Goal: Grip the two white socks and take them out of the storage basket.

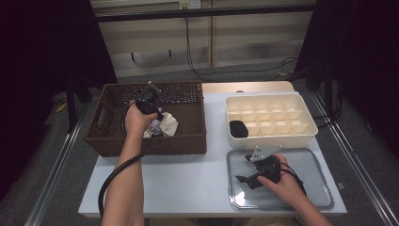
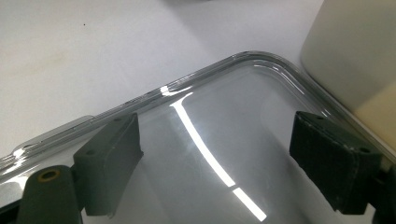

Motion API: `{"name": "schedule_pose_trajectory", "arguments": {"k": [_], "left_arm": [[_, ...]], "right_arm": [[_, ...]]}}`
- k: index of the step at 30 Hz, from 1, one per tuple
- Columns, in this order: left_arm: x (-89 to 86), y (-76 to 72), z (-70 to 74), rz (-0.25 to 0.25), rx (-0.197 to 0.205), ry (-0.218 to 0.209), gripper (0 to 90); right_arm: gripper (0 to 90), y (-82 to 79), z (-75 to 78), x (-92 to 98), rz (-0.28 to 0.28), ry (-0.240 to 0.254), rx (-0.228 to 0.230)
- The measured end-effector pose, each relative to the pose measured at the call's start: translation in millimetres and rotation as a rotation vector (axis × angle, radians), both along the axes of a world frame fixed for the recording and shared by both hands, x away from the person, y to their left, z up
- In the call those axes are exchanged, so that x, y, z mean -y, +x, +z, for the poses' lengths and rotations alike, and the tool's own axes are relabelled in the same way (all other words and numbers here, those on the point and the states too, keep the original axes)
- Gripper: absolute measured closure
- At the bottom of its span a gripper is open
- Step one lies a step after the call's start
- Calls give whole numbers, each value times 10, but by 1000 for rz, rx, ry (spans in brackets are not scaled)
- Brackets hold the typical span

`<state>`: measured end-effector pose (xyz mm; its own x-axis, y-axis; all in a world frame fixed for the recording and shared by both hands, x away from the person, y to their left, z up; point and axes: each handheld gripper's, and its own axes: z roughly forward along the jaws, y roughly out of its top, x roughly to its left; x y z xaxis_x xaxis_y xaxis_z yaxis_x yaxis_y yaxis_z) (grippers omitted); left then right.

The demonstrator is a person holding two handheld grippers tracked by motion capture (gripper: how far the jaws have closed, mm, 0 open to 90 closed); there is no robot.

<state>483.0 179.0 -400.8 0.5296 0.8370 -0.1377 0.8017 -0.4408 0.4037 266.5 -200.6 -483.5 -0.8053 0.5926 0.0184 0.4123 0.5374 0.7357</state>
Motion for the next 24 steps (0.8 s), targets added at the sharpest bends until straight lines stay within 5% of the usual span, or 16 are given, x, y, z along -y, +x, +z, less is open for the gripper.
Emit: {"name": "schedule_pose_trajectory", "arguments": {"k": [3, 7, 14, 17, 21, 24], "left_arm": [[0, 15, -79, 47, 7, -21, 543], [33, 37, -130, 9, -8, -4, 376], [113, 48, -235, -14, -25, 12, 279], [156, 39, -292, -26, -29, 52, 322], [185, 30, -295, -42, -24, 86, 641], [202, 32, -268, -50, -23, 84, 769]], "right_arm": [[158, 0, 0, 0, 0, 0, 0], [158, 0, 0, 0, -1, 1, -1], [158, -2, 0, -1, 1, 2, -6], [158, -5, 1, -1, -1, 2, -10], [158, -5, 1, -2, -1, 3, -11], [158, -4, 1, -1, -1, 3, -12]]}}
